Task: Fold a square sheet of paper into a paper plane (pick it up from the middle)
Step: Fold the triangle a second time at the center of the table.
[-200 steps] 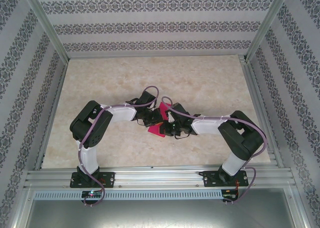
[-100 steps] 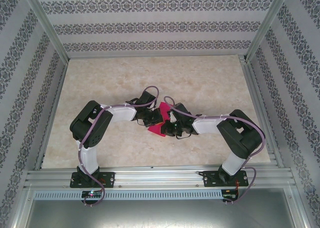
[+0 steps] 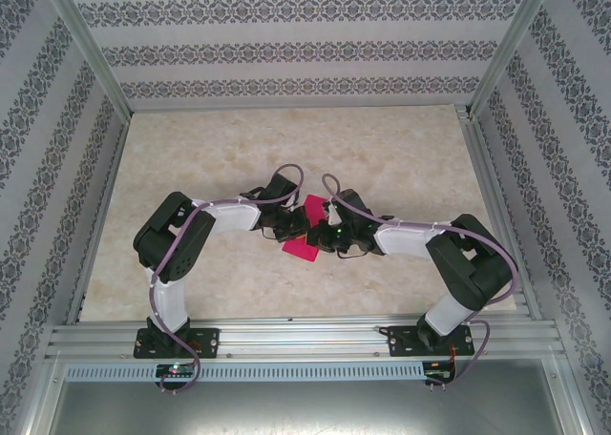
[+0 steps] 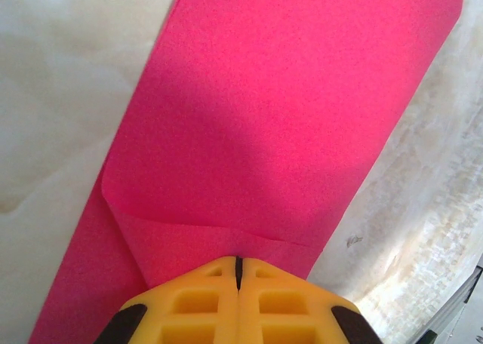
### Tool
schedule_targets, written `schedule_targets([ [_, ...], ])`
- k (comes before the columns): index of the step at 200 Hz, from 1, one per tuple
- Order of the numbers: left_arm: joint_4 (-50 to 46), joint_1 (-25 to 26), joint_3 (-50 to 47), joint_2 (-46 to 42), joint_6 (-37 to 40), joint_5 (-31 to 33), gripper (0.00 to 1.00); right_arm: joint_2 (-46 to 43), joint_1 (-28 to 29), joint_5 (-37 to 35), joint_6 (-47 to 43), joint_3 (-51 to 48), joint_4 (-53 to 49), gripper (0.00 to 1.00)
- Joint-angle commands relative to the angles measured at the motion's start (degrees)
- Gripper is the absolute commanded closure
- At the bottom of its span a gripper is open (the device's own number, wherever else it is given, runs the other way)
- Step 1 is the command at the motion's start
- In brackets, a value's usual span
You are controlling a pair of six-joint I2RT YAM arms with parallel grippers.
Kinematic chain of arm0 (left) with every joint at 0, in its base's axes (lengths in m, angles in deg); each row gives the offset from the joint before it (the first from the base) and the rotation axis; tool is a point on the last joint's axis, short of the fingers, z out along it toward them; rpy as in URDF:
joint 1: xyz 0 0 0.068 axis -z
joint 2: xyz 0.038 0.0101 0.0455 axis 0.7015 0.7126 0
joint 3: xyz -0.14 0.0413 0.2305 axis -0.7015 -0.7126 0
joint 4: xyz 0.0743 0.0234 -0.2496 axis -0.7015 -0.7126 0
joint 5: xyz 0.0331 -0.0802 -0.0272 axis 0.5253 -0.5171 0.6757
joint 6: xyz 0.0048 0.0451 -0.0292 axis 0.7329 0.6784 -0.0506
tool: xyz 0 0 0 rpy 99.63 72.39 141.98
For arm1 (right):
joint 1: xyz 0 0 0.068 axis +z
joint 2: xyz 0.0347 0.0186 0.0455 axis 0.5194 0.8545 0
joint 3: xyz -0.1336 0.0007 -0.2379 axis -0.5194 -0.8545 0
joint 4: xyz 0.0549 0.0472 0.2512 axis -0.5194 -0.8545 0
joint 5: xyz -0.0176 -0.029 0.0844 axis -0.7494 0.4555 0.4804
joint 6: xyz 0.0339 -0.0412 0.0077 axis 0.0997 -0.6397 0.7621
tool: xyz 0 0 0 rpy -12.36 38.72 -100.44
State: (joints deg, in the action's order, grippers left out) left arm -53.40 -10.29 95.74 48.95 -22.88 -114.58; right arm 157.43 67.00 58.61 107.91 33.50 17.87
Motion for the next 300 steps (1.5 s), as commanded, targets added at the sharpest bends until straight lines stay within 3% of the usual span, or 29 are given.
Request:
schedule_targets([
  [1,-3.67,-0.33,-0.3,2.01,1.2,1.27,1.0,1.52,-0.3,1.7,2.12,-0.48,2.49,0.91],
  [112,-3.94,-0.33,-0.41,2.0,1.06,1.44,1.0,5.42,0.22,3.66,2.67,-2.92,4.74,0.92],
  [147,-4.03,-0.33,-0.69,1.83,0.99,1.62,1.0,5.48,0.36,3.78,1.47,-2.56,2.66,0.92],
  [180,-4.26,-0.33,-0.68,2.02,0.96,1.8,1.0,4.42,0.85,1.16,-2.41,-0.28,-6.15,0.92],
  [245,-4.26,-0.33,-0.61,2.09,0.98,1.55,1.0,-2.22,1.53,0.14,-3.61,2.0,-8.03,0.91],
  [300,-4.46,-0.35,-0.32,2.2,1.16,1.35,1.0,1.72,3.68,-0.66,-2.71,4.15,-7.98,0.91],
])
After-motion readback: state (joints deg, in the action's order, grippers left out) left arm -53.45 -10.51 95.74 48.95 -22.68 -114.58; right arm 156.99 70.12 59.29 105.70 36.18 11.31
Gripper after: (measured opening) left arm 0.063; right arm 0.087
